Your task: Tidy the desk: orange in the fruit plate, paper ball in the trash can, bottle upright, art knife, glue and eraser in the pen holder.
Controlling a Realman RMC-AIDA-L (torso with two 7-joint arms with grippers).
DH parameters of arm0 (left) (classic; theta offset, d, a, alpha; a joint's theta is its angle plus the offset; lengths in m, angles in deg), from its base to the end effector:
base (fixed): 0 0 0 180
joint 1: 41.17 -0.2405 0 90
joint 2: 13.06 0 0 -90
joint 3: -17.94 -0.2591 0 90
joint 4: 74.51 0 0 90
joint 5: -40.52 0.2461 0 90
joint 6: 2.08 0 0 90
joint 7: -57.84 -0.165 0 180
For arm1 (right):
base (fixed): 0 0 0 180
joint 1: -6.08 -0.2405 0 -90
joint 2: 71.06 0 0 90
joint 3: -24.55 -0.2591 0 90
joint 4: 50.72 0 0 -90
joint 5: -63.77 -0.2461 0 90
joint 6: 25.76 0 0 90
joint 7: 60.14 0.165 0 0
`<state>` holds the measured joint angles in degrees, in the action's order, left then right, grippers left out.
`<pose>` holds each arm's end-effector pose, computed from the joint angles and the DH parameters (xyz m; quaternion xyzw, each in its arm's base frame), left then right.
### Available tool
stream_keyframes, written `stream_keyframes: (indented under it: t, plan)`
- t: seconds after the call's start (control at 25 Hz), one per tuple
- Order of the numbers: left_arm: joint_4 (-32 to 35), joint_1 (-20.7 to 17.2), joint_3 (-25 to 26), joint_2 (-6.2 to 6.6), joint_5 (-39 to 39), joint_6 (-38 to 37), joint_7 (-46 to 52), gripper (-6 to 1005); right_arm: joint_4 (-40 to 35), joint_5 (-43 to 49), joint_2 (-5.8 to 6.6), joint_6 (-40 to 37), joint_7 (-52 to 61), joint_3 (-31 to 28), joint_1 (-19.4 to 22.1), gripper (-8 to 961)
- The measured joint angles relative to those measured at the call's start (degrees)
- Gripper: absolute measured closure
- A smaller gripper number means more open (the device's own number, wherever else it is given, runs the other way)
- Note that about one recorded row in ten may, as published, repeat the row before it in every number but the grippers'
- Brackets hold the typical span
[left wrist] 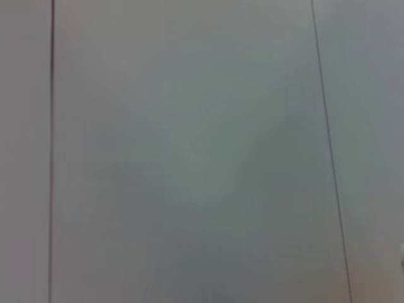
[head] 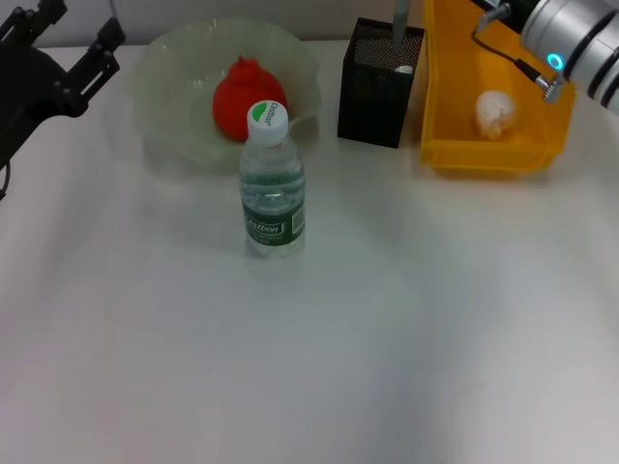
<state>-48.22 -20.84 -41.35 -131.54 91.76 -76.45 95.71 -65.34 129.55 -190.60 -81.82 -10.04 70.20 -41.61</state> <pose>-0.3070 0.3810 0.0179 -0.7845 -0.1191 -0.3836 0.4725 0.1995 0.4972 -0.0343 -0.8140 0.2045 0.3724 0.3962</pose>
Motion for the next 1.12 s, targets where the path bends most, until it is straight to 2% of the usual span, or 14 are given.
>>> stream_keyframes:
  t: [0.24, 0.56, 0.88, 1.08, 1.12]
  plan:
    - [-1.0, 0.1, 1.0, 0.0, 0.0, 0.0, -0.7, 278, 0.1, 0.2, 0.03, 2.4, 0.0, 0.0, -0.8, 721]
    - [-1.1, 0.1, 1.1, 0.0, -0.1, 0.0, -1.0, 278, 0.6, 0.0, -0.05, 1.7, 0.4, 1.4, -0.2, 700]
    - [-0.9, 0.1, 0.6, 0.09, 0.1, -0.5, -0.4, 278, 0.7, -0.1, -0.06, -5.5, 3.0, 1.2, 3.3, 680]
    - [-0.7, -0.1, 0.6, 0.17, 0.3, -1.6, 2.1, 277, -1.5, 0.1, 0.1, -18.8, 7.5, 1.2, 8.1, 455]
    - [-0.5, -0.2, 0.6, 0.52, 0.4, -2.6, 4.2, 277, -2.7, 0.5, 0.17, -21.8, 9.1, 1.6, 9.1, 453]
